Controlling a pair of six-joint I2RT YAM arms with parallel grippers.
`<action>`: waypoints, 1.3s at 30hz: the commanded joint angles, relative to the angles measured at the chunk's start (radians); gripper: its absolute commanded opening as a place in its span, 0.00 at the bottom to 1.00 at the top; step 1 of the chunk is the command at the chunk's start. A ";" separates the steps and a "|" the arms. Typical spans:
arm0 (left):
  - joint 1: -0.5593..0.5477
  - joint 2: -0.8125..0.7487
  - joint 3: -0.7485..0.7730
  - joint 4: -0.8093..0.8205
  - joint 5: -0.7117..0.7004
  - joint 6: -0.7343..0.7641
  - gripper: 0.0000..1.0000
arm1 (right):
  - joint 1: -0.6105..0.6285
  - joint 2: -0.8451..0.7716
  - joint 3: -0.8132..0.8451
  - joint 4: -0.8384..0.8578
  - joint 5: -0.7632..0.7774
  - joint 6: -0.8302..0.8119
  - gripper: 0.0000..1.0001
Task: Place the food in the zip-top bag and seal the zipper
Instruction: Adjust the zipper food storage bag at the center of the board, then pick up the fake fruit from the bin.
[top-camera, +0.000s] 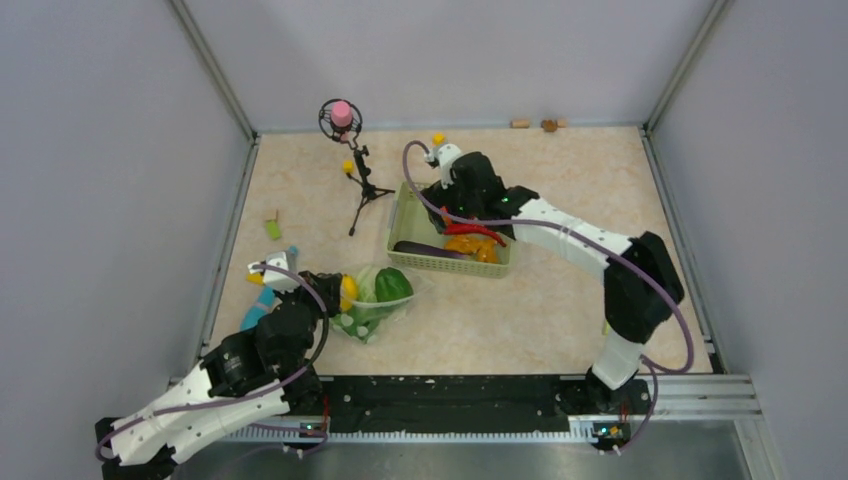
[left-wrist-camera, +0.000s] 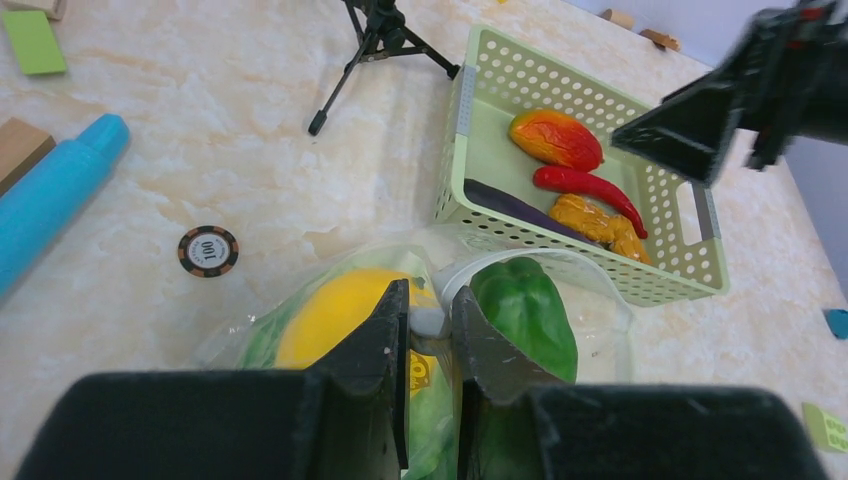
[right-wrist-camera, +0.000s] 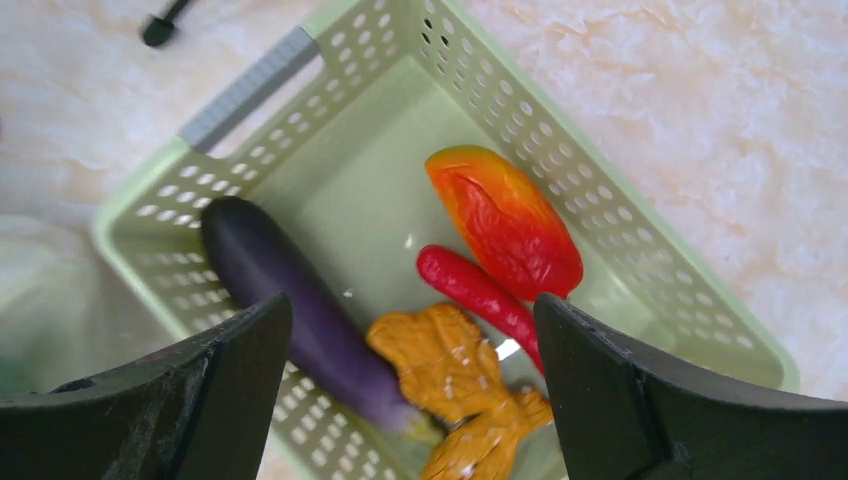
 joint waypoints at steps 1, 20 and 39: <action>0.002 -0.006 -0.006 0.097 0.006 0.038 0.00 | -0.005 0.137 0.139 -0.012 0.038 -0.360 0.85; 0.003 0.068 -0.005 0.146 0.057 0.106 0.00 | -0.023 0.485 0.303 -0.145 0.151 -0.768 0.71; 0.002 0.080 -0.008 0.161 0.076 0.116 0.00 | -0.033 0.336 0.254 -0.078 0.116 -0.658 0.24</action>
